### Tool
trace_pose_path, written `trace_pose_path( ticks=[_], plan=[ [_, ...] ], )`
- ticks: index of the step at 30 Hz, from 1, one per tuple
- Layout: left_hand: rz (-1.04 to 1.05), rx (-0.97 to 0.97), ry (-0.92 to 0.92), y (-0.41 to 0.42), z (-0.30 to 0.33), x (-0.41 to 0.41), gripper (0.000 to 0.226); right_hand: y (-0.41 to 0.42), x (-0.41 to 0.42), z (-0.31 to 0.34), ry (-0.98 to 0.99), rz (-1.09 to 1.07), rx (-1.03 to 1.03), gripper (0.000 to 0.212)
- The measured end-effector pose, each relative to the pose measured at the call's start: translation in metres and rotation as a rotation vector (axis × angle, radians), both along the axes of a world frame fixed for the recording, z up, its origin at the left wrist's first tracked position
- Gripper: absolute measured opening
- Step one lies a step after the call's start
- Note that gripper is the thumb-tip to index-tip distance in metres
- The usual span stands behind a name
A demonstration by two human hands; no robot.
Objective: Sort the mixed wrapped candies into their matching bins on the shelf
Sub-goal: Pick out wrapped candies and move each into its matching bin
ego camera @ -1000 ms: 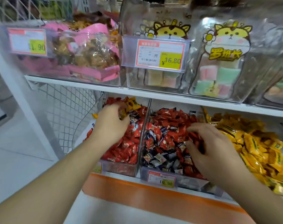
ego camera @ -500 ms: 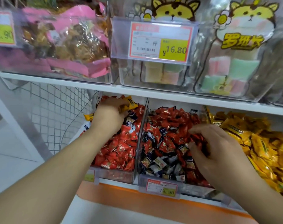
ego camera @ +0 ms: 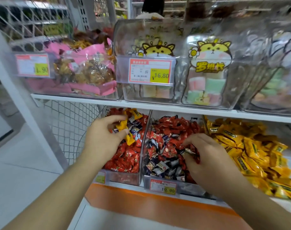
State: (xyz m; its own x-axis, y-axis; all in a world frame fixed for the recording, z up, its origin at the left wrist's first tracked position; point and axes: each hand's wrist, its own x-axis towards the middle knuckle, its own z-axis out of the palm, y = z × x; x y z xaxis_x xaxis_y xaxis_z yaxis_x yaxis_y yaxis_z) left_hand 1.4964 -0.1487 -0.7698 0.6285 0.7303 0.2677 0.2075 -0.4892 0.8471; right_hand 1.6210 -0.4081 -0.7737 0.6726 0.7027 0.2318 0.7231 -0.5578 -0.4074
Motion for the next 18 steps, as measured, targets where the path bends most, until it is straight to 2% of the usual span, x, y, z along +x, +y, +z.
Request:
trace_pose_path(
  ticks=[4, 7, 10, 12, 15, 18],
  plan=[
    [-0.148, -0.19, -0.065, -0.043, 0.016, -0.015, 0.037, -0.001, -0.011, 0.007, 0.017, 0.064, 0.052, 0.046],
    [-0.386, -0.3, 0.011, -0.08, 0.023, -0.014, 0.039, -0.003, -0.01, 0.014, 0.046, 0.089, 0.092, 0.067],
    [-0.517, -0.347, 0.078, -0.108, 0.022, -0.004, 0.038, -0.009, 0.0, 0.014, 0.062, 0.107, 0.114, 0.075],
    [-0.552, -0.388, 0.08, -0.119, 0.018, 0.003, 0.038, -0.016, 0.008, 0.01, 0.099, 0.132, 0.115, 0.068],
    [-0.576, -0.393, 0.098, -0.126, 0.01, 0.012, 0.039, -0.029, 0.015, 0.008, 0.161, 0.148, 0.113, 0.039],
    [-0.562, -0.385, 0.122, -0.129, 0.007, 0.019, 0.046, -0.038, 0.021, 0.008, 0.131, 0.104, 0.088, 0.023]
  ],
)
